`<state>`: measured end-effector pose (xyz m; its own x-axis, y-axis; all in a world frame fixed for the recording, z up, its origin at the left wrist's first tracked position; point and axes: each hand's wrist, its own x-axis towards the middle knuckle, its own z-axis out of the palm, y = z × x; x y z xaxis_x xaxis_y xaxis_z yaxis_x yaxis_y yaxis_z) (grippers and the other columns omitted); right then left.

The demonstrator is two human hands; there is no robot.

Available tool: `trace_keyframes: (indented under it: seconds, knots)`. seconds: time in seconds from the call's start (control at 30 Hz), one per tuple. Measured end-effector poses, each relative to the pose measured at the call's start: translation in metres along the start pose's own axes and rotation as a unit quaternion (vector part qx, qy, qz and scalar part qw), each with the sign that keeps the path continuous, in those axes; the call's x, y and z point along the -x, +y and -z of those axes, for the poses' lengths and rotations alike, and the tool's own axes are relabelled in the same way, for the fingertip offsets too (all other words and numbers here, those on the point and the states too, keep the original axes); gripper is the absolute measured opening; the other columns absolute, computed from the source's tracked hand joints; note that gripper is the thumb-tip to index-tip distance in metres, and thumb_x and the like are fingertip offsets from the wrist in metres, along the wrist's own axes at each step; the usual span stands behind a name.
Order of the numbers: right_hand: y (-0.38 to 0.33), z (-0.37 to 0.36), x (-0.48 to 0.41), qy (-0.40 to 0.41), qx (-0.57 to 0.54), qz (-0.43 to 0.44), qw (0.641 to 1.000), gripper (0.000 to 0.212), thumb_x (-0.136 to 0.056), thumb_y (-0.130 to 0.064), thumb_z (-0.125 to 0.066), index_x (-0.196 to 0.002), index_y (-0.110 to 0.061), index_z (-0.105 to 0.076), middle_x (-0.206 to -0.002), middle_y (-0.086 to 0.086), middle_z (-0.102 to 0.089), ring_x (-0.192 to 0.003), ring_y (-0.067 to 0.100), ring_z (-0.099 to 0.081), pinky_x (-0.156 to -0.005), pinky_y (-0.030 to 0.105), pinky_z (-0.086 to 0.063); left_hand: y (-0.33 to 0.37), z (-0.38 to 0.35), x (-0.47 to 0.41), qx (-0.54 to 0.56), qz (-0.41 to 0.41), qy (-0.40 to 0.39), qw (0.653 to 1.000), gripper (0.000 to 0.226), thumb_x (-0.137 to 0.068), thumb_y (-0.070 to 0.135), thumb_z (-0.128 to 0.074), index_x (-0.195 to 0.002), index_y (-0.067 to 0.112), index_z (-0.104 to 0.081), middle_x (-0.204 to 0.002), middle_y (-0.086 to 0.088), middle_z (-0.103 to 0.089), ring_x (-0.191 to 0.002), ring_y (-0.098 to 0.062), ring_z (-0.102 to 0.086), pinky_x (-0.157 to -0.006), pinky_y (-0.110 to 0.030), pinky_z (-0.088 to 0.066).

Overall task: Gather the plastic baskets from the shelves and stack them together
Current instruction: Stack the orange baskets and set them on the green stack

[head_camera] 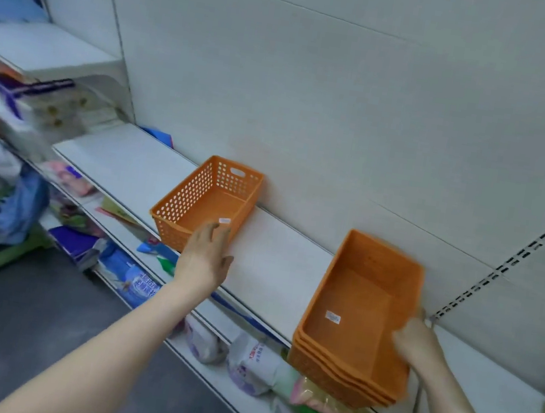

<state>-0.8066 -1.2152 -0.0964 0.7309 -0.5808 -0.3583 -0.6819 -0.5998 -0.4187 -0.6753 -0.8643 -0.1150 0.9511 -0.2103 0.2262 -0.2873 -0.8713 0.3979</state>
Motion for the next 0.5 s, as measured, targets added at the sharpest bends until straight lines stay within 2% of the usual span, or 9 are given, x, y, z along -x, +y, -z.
trace_keyframes:
  seconds: [0.07, 0.1, 0.17, 0.23, 0.3, 0.43, 0.5]
  knots:
    - [-0.008, -0.005, 0.005, 0.009, 0.0, -0.02, 1.0, 0.079, -0.09, -0.052, -0.049, -0.151, -0.014, -0.015, -0.121, 0.018, -0.06, -0.084, 0.029, -0.061, -0.072, 0.035, -0.051, -0.025, 0.002, -0.021, -0.075, 0.012, -0.061, 0.995, 0.064, -0.089, 0.024, -0.06, -0.146, 0.009, -0.038, -0.148, -0.019, -0.041, -0.138, -0.039, -0.037, -0.114, -0.047, -0.031]
    - [-0.012, -0.006, 0.007, 0.018, -0.012, -0.02, 1.0, 0.078, -0.092, -0.046, -0.051, -0.152, -0.016, -0.011, -0.122, 0.019, -0.058, -0.083, 0.029, -0.058, -0.073, 0.036, -0.05, -0.036, 0.003, -0.031, -0.105, 0.015, -0.098, 0.99, 0.06, -0.093, 0.028, -0.053, -0.148, 0.013, -0.035, -0.151, -0.015, -0.04, -0.142, -0.036, -0.032, -0.118, -0.046, -0.024]
    - [-0.019, -0.008, 0.016, 0.027, -0.061, -0.022, 0.998, 0.073, -0.094, -0.039, -0.055, -0.151, -0.019, -0.014, -0.113, 0.015, -0.055, -0.078, 0.027, -0.054, -0.073, 0.036, -0.046, -0.05, 0.003, -0.044, -0.152, -0.015, -0.158, 0.976, 0.046, -0.097, 0.027, -0.047, -0.142, 0.02, -0.044, -0.141, -0.01, -0.054, -0.136, -0.032, -0.042, -0.117, -0.044, -0.023]
    - [-0.026, -0.009, 0.025, 0.034, -0.086, -0.01, 0.996, 0.068, -0.094, -0.031, -0.057, -0.15, -0.02, -0.019, -0.117, 0.017, -0.058, -0.081, 0.028, -0.056, -0.074, 0.036, -0.044, -0.061, -0.003, -0.052, -0.167, -0.086, -0.159, 0.969, 0.029, -0.096, 0.02, -0.048, -0.122, 0.023, -0.06, -0.115, -0.004, -0.068, -0.11, -0.028, -0.061, -0.104, -0.039, -0.037]
    - [-0.032, -0.012, 0.03, 0.044, -0.099, -0.002, 0.994, 0.064, -0.095, -0.028, -0.056, -0.149, -0.022, -0.023, -0.129, 0.019, -0.057, -0.094, 0.033, -0.06, -0.078, 0.036, -0.043, -0.064, -0.009, -0.054, -0.14, -0.144, -0.158, 0.967, 0.023, -0.093, 0.014, -0.049, -0.108, 0.021, -0.067, -0.097, -0.002, -0.069, -0.088, -0.027, -0.066, -0.084, -0.037, -0.049]
    - [-0.041, -0.018, 0.031, 0.067, -0.105, -0.022, 0.992, 0.062, -0.094, -0.024, -0.056, -0.148, -0.025, -0.026, -0.127, 0.017, -0.061, -0.093, 0.032, -0.06, -0.082, 0.037, -0.047, -0.051, -0.032, -0.042, -0.101, -0.217, -0.194, 0.951, 0.016, -0.083, 0.008, -0.064, -0.09, 0.021, -0.068, -0.077, -0.001, -0.066, -0.063, -0.026, -0.064, -0.056, -0.038, -0.053]
    - [-0.047, -0.021, 0.031, 0.07, -0.11, -0.03, 0.991, 0.063, -0.095, -0.022, -0.054, -0.15, -0.029, -0.026, -0.128, 0.015, -0.061, -0.097, 0.033, -0.061, -0.081, 0.036, -0.047, -0.042, -0.043, -0.03, -0.083, -0.254, -0.197, 0.943, 0.015, -0.081, 0.011, -0.069, -0.089, 0.024, -0.068, -0.076, 0.001, -0.065, -0.062, -0.023, -0.064, -0.055, -0.037, -0.053]
